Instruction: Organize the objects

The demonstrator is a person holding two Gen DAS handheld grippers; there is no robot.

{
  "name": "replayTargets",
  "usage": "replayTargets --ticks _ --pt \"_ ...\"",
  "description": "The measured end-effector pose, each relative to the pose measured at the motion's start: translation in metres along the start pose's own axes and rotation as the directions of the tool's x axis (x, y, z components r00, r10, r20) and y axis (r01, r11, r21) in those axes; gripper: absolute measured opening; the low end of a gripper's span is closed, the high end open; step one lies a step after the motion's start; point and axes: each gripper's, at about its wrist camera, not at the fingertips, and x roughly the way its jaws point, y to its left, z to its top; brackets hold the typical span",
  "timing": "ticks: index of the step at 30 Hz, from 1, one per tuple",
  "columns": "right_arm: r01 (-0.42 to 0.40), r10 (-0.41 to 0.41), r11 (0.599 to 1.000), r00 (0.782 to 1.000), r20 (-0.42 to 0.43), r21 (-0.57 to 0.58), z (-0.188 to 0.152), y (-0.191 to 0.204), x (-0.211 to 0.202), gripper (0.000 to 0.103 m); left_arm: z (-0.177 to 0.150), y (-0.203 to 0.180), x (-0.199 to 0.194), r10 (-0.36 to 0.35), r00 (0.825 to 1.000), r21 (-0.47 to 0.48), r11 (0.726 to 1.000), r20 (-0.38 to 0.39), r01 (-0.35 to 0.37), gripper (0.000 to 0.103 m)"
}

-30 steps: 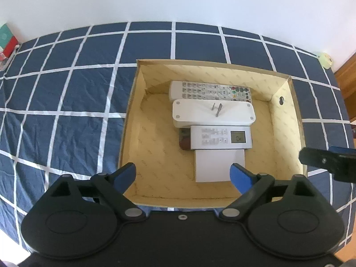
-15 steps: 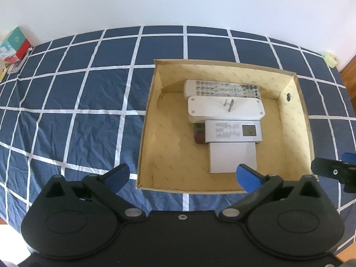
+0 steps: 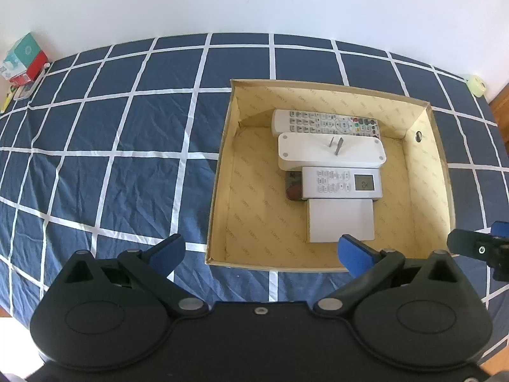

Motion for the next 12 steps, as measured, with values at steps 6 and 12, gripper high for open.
replayTargets --ticks 6,12 --pt "0.0 0.0 1.0 1.0 -0.002 -0.006 0.0001 0.0032 0.0009 0.103 0.0016 0.0017 -0.0014 0.008 1.0 0.004 1.0 0.005 -0.008 0.103" --pt "0.002 -0.002 1.0 1.0 -0.002 -0.003 0.001 0.0049 0.0012 0.103 0.0031 0.0025 -0.0006 0.01 1.0 0.005 1.0 0.001 -0.01 0.103"
